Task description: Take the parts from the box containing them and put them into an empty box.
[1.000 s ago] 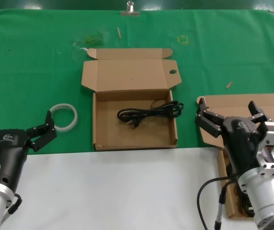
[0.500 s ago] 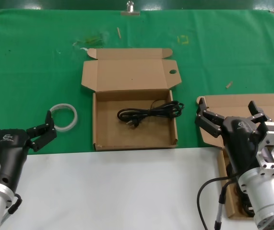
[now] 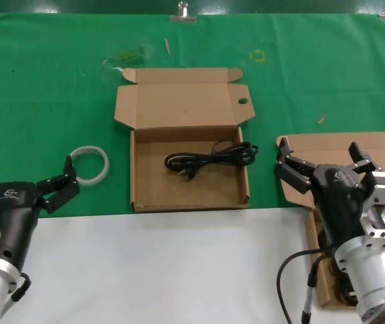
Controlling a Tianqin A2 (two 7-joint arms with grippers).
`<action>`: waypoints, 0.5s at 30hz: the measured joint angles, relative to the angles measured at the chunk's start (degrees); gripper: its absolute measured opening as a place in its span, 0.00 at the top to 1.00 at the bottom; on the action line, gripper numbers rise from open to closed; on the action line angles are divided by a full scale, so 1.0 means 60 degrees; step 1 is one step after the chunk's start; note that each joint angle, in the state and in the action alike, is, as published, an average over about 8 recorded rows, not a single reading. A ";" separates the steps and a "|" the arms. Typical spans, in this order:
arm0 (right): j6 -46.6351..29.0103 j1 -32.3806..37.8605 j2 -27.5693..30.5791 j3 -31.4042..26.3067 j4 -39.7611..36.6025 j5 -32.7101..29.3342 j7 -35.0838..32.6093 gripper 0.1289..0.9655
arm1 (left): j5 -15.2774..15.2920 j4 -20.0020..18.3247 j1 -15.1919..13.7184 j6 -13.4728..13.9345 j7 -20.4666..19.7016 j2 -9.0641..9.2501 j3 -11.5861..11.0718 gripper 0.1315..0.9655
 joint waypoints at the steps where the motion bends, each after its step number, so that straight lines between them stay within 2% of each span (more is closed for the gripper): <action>1: 0.0000 0.0000 0.0000 0.0000 0.0000 0.0000 0.0000 0.00 | 0.0000 0.0000 0.0000 0.0000 0.0000 0.0000 0.0000 0.00; 15: 0.0000 0.0000 0.0000 0.0000 0.0000 0.0000 0.0000 0.00 | 0.0000 0.0000 0.0000 0.0000 0.0000 0.0000 0.0000 0.00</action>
